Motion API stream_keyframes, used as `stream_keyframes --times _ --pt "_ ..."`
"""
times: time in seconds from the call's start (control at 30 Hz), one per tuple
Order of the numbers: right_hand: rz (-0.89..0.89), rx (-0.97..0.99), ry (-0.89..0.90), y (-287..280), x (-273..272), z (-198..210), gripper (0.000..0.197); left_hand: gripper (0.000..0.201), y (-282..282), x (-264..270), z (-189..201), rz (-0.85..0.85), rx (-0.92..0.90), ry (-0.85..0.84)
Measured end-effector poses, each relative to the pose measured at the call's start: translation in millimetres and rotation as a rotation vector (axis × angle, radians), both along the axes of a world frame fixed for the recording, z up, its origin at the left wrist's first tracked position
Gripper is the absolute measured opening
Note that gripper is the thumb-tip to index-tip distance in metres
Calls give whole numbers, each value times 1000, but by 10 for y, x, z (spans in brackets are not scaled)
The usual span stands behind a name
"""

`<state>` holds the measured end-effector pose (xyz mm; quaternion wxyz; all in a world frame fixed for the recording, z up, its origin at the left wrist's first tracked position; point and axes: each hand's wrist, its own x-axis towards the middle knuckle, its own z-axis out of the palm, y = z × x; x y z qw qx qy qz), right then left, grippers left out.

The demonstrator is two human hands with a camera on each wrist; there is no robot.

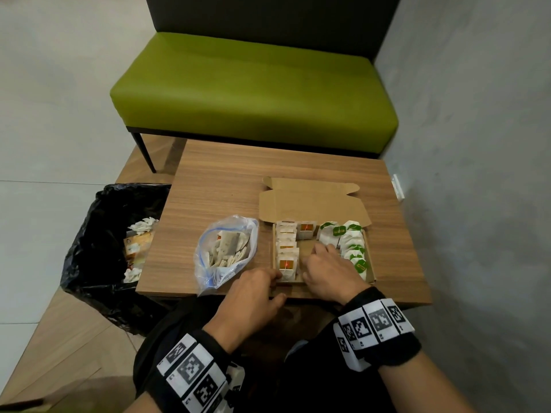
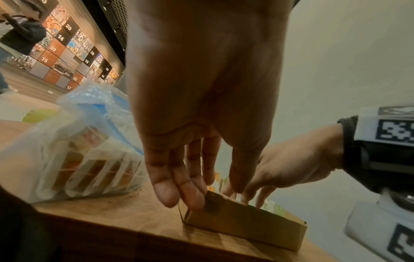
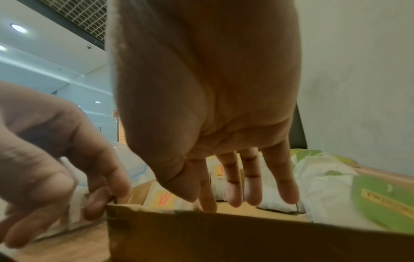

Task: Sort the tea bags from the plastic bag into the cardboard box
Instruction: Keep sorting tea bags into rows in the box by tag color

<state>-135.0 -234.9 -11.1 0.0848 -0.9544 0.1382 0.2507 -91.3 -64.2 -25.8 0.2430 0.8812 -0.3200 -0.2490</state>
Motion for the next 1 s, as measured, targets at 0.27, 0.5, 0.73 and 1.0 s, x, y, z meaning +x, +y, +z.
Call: stream_keyframes --times 0.27,0.5,0.73,1.0 --pt "-74 -1 -26 -21 -37 38 29 46 48 -12 202 -20 -15 2" --pt "-90 40 -333 56 17 108 35 10 466 366 618 259 -146 -345" --pt "25 178 -663 619 277 189 23 27 703 696 459 170 220 -321" --pt "102 -82 -407 855 588 121 29 41 653 704 356 150 282 -375"
